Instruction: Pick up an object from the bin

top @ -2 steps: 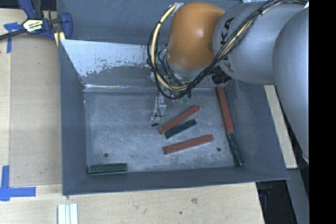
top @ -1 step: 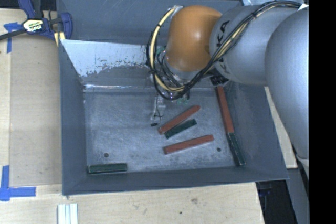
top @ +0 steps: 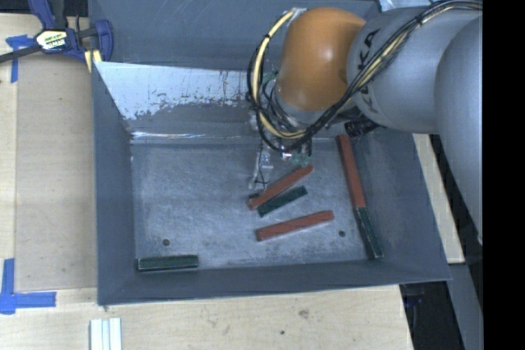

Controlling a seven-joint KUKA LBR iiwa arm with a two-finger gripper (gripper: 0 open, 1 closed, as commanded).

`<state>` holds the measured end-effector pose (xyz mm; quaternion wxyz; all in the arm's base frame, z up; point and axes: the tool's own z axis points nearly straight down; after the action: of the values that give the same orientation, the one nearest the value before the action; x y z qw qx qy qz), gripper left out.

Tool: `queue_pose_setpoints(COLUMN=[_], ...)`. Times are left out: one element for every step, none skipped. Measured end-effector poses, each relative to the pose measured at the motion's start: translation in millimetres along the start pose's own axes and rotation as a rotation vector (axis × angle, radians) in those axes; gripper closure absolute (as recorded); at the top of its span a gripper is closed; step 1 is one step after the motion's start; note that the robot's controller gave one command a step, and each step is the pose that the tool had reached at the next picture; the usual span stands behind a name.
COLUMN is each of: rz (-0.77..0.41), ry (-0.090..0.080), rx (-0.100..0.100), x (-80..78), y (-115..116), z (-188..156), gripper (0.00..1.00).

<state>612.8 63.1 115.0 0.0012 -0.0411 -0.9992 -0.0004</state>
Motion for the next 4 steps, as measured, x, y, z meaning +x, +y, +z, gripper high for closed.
queue_pose_setpoints(rz=[0.03, 0.142, -0.103, -0.102], ry=[-0.009, -0.005, -0.007, -0.007], rx=[-0.001, 0.0, 0.0, 0.0], x=[-6.4, 61.0, -11.3, -11.2], y=[-18, -74, -74, -74], z=[4, 19, 31, 32], gripper=[0.0, 0.0, 1.0, 0.0])
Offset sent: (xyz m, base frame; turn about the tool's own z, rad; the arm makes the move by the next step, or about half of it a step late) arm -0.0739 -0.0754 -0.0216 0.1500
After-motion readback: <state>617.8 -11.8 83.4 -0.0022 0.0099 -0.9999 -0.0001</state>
